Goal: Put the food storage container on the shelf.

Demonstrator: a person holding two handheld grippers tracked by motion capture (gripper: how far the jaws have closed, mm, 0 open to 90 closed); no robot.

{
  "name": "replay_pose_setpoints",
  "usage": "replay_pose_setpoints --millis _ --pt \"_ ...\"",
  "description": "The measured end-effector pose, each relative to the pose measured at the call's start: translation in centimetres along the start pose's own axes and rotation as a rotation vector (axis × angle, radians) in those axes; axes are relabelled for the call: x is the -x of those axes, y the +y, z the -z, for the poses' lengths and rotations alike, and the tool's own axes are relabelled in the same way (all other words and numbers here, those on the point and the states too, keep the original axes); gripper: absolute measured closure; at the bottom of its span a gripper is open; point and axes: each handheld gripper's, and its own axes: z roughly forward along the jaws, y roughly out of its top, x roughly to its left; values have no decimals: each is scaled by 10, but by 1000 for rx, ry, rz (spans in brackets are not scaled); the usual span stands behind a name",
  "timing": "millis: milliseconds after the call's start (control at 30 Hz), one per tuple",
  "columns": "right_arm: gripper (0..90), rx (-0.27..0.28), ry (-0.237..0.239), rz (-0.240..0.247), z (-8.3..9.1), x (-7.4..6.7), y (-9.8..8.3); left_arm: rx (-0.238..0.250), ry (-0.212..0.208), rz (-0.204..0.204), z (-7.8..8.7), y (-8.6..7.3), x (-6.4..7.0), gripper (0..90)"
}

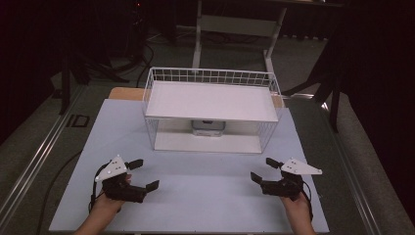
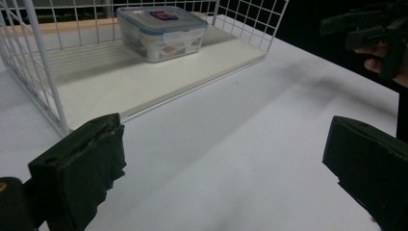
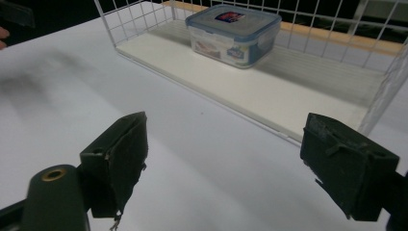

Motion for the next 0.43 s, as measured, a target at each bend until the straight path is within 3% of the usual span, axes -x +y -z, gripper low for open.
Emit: replay_pose_setpoints --millis 200,433 --pt "166 -8 29 -6 -8 -1 -3 2 22 -6 -2 -2 -1 19" --pt "157 -19 11 10 -12 -5 -1 -2 14 -5 -3 -3 -1 19"
